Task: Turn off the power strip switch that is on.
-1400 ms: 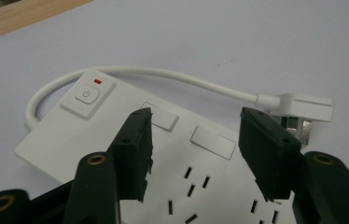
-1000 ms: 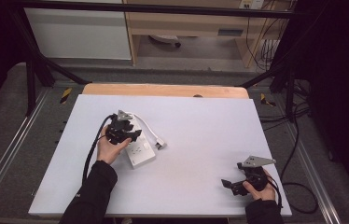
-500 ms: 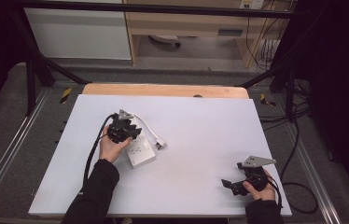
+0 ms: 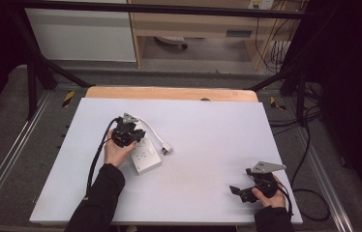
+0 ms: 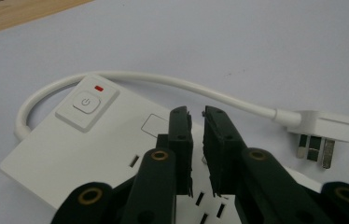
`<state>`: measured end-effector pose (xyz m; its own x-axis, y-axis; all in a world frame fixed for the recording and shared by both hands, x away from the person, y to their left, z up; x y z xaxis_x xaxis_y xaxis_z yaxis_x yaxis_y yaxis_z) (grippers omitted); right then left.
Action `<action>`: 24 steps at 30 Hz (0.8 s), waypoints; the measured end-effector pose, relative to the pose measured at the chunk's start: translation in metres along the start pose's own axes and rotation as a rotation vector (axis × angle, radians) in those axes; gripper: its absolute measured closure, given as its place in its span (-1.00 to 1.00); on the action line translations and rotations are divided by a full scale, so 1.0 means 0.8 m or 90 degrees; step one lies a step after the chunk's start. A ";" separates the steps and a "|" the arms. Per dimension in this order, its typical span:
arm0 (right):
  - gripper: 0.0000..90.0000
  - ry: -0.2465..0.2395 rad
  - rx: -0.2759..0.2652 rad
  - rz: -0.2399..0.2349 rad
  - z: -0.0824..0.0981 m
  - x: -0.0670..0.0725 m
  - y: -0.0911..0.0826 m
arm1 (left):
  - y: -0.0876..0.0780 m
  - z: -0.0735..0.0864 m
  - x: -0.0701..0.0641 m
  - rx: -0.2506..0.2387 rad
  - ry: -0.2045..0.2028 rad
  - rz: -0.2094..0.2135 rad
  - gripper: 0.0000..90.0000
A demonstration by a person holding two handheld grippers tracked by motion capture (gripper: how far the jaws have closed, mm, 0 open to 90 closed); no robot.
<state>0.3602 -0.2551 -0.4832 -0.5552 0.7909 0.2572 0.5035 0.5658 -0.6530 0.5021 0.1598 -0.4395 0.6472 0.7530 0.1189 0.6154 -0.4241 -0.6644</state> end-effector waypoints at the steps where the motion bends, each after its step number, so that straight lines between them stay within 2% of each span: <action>1: -0.97 0.000 0.000 0.000 0.000 0.000 0.000 | 0.000 0.000 0.001 0.001 0.000 -0.001 0.82; 15: -0.97 -0.002 -0.001 0.002 0.000 0.000 0.000 | 0.005 0.002 0.007 -0.003 -0.010 -0.009 0.98; 24: -0.97 -0.003 -0.003 0.001 0.000 0.000 0.000 | 0.009 0.004 0.008 0.000 -0.007 -0.013 0.99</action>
<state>0.3602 -0.2555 -0.4830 -0.5578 0.7907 0.2522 0.5073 0.5653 -0.6504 0.5096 0.1631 -0.4459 0.6292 0.7672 0.1245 0.6288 -0.4083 -0.6617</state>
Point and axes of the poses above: each handheld gripper's, and its own axes: y roughly forward along the jaws, z roughly out of its underside, x roughly to its left, the point moved 4 cm from there along y, roughly forward along the jaws, and after that the axes turned 10 degrees about y, right-handed, at the moved point
